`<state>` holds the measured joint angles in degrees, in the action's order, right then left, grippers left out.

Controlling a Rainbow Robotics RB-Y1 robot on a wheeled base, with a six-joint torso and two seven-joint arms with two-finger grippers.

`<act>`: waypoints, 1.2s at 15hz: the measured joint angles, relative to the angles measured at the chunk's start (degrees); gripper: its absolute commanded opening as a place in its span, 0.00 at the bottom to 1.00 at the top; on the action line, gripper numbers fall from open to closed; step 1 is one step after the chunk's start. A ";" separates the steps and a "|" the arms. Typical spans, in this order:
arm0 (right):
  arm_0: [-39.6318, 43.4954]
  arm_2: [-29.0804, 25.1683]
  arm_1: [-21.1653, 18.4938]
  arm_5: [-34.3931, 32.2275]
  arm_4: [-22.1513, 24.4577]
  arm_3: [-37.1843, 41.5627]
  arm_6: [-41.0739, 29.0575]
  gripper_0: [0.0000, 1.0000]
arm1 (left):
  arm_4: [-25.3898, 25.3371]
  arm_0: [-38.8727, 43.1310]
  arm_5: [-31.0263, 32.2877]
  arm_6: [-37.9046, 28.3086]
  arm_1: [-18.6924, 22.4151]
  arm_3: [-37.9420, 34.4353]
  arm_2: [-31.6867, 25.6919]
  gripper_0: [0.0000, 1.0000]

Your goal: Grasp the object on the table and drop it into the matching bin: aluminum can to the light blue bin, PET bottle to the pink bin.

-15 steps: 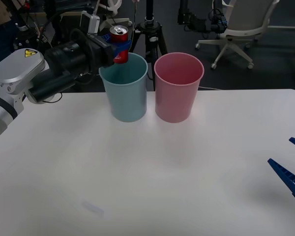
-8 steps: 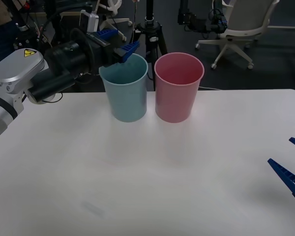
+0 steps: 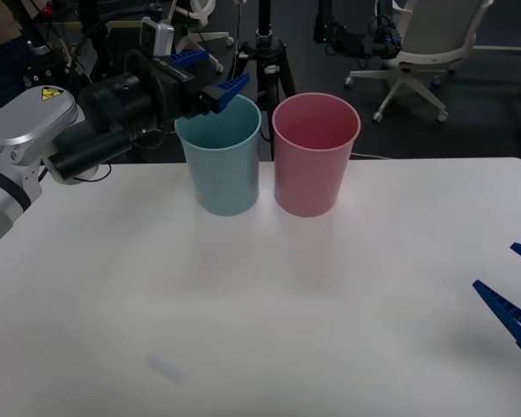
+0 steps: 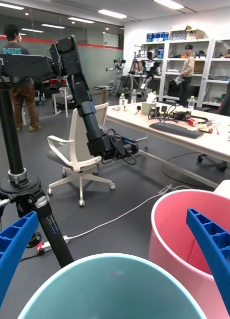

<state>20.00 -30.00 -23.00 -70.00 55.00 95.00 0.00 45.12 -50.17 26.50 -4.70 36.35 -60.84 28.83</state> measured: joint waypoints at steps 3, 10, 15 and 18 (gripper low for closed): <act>0.00 0.00 0.00 0.00 0.00 0.00 0.00 1.00 | -1.15 0.21 2.67 0.68 1.67 -0.25 0.04 1.00; 0.00 0.00 0.00 0.00 0.00 0.00 0.00 1.00 | -9.60 8.80 5.62 2.34 12.79 -13.19 0.04 1.00; 0.00 0.00 0.00 0.00 0.00 0.00 0.00 1.00 | -18.38 15.52 6.90 10.06 18.68 -19.56 -0.13 1.00; 0.00 0.00 0.00 0.00 0.00 0.00 0.00 1.00 | -18.84 23.72 7.73 13.89 19.56 -23.66 -5.77 1.00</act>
<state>20.00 -30.00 -23.00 -70.00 55.00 95.00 0.00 26.28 -26.45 34.22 9.19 55.91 -84.50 23.06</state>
